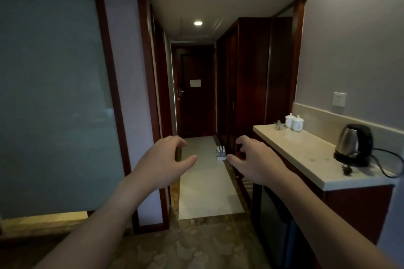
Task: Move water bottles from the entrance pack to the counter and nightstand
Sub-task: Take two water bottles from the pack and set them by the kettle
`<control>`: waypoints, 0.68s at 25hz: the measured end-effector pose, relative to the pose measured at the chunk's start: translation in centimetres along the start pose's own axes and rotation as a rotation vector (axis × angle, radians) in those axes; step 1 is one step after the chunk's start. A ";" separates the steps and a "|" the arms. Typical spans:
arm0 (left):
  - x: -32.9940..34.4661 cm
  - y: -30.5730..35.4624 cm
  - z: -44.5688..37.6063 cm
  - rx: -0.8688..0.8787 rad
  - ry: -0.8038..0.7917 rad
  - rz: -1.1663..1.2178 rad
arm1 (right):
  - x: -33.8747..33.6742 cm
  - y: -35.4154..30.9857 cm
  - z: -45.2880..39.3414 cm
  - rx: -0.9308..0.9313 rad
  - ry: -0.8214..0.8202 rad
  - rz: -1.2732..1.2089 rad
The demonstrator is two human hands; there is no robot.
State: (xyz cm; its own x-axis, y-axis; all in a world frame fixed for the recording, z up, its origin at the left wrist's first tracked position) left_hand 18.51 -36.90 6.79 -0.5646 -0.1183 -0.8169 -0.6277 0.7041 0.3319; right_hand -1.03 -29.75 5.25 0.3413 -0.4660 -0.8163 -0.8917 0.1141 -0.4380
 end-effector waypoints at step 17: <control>20.3 -21.7 -46.7 0.003 -0.045 0.174 | 15.1 11.0 -47.6 0.020 -0.067 0.177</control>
State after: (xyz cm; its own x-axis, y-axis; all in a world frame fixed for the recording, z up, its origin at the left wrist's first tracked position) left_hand -4.35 -87.28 5.05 -0.6397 0.0373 -0.7677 -0.5211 0.7132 0.4689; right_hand -19.84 -77.36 6.01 0.1991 -0.3779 -0.9042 -0.9338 0.2067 -0.2921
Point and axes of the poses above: each hand's wrist, its own z-axis away from the middle knuckle, its own x-axis out of the palm, y = z × x, the point moved 8 cm from there along -z, towards the middle knuckle, and after that the axes turned 2 degrees about -z, right-handed, at the moved point
